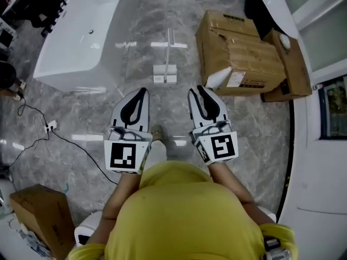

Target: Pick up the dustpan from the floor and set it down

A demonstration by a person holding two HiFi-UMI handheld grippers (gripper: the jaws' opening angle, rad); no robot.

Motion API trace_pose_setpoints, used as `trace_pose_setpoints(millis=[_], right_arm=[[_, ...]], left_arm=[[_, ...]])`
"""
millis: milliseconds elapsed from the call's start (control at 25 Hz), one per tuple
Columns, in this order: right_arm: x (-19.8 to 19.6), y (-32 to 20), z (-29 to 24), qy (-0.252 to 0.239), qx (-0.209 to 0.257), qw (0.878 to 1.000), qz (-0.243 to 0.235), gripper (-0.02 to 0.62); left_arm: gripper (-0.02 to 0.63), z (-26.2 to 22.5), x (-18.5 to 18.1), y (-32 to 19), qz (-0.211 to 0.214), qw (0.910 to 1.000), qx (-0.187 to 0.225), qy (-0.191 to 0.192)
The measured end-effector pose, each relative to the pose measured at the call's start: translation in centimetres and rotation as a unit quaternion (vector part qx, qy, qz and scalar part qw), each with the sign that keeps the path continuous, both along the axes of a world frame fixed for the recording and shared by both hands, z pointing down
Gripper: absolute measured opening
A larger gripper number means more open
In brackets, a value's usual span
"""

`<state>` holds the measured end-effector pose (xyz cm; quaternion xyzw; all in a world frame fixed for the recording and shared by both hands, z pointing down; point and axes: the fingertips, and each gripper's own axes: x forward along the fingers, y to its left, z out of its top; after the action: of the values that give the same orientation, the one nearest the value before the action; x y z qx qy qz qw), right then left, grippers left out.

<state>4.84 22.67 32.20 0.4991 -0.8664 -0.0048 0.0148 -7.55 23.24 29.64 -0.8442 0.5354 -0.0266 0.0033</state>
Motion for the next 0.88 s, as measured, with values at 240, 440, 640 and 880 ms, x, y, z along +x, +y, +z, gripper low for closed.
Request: trace_pose_setpoints(millis=[240, 440, 640, 880], right_arm=[[-2.0, -6.0, 0.1, 0.008, -0.001, 1.0, 0.029, 0.098], [-2.6, -9.0, 0.7, 0.004, -0.007, 0.999, 0.051, 0.1], [-3.3, -10.3, 1.3, 0.014, -0.011, 0.998, 0.054, 0.101], [-3.6, -12.0, 1.5, 0.017, -0.018, 0.998, 0.056, 0.1]], left_arm=[[0.0, 0.4, -2.0, -6.4, 0.035, 0.9993, -0.013, -0.008], [0.0, 0.8, -2.3, -9.7, 0.061, 0.998, -0.014, -0.009], [0.0, 1.9, -2.8, -11.2, 0.071, 0.9972, -0.022, -0.003], [0.0, 2.5, -3.0, -12.7, 0.079, 0.9964, -0.031, -0.001]])
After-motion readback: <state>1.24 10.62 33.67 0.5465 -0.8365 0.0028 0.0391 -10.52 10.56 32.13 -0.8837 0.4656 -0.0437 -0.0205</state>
